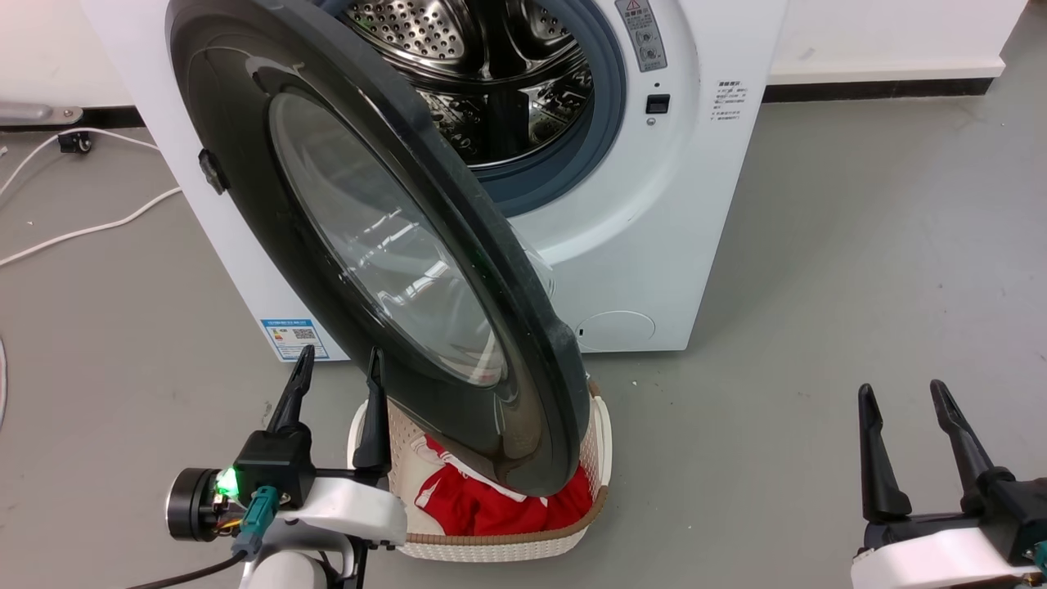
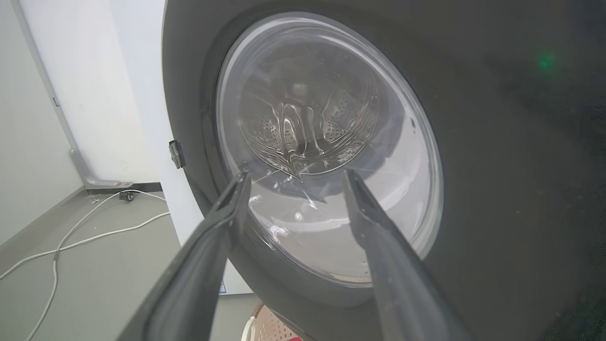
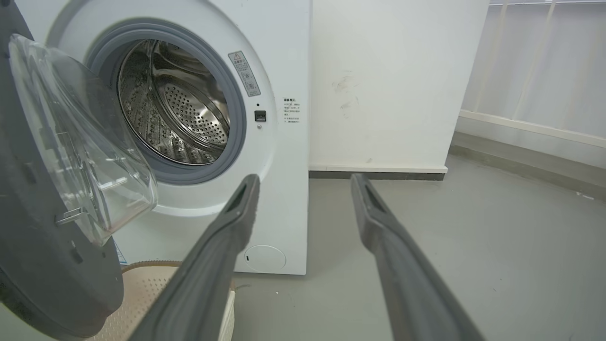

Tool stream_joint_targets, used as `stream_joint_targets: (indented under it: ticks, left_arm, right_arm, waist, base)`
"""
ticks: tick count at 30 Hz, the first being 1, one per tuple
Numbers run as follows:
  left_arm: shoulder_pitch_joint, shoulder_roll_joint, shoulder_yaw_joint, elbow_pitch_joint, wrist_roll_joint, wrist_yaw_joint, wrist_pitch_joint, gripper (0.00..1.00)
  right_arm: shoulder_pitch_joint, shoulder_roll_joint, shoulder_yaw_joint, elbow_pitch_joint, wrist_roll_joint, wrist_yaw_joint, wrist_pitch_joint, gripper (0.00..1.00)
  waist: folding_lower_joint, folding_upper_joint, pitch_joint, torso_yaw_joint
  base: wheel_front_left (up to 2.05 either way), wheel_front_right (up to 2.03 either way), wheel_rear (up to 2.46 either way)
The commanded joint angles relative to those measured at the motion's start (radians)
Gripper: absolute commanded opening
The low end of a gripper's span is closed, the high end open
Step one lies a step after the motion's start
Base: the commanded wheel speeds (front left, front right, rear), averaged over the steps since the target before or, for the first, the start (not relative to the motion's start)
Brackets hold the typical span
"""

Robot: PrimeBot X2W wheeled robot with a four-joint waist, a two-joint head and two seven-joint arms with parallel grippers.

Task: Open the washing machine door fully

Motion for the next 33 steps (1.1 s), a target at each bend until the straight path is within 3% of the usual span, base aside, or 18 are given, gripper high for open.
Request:
stream_joint_targets:
  ticks: [1,7,8,9,10,21,33]
  left_arm:
    - [-0.006,0.001,0.002,0.000,0.005,-0.004,-0.003,1.00]
    - [-0.011,0.001,0.003,0.004,0.005,-0.003,-0.003,1.00]
    - [-0.012,0.001,0.002,0.002,0.005,-0.004,-0.003,0.85]
    - [-0.014,0.001,0.001,-0.001,0.006,-0.005,-0.003,0.13]
    - [-0.013,0.001,0.000,0.003,0.002,-0.009,-0.003,0.00]
    - [-0.030,0.000,0.005,-0.035,-0.013,-0.014,-0.003,0.00]
    - [-0.141,-0.001,-0.008,-0.356,0.017,0.010,-0.003,0.00]
  right_arm:
    - [0.001,0.004,0.001,-0.005,-0.006,-0.001,0.000,1.00]
    - [0.001,0.004,0.004,-0.011,0.004,-0.001,0.008,1.00]
    - [0.003,0.004,0.004,-0.013,0.004,-0.001,0.009,1.00]
    - [0.004,0.004,0.005,-0.015,0.007,-0.001,0.009,1.00]
    - [0.005,0.004,0.006,-0.017,0.004,-0.001,0.009,1.00]
    - [0.016,0.004,0.001,-0.027,0.018,-0.001,0.012,1.00]
    - [0.007,0.004,-0.007,-0.028,0.026,-0.001,0.019,1.00]
  waist:
    - [0.0000,0.0000,0.001,0.001]
    - [0.0000,0.0000,0.004,0.002]
    - [0.0000,0.0000,0.005,0.003]
    - [0.0000,0.0000,0.006,0.003]
    - [0.0000,0.0000,0.007,0.003]
    - [0.0000,0.0000,0.012,0.007]
    - [0.0000,0.0000,0.014,0.008]
  base:
    - [0.00,0.00,0.00]
    - [0.00,0.00,0.00]
    - [0.00,0.00,0.00]
    - [0.00,0.00,0.00]
    - [0.00,0.00,0.00]
    - [0.00,0.00,0.00]
    - [0.00,0.00,0.00]
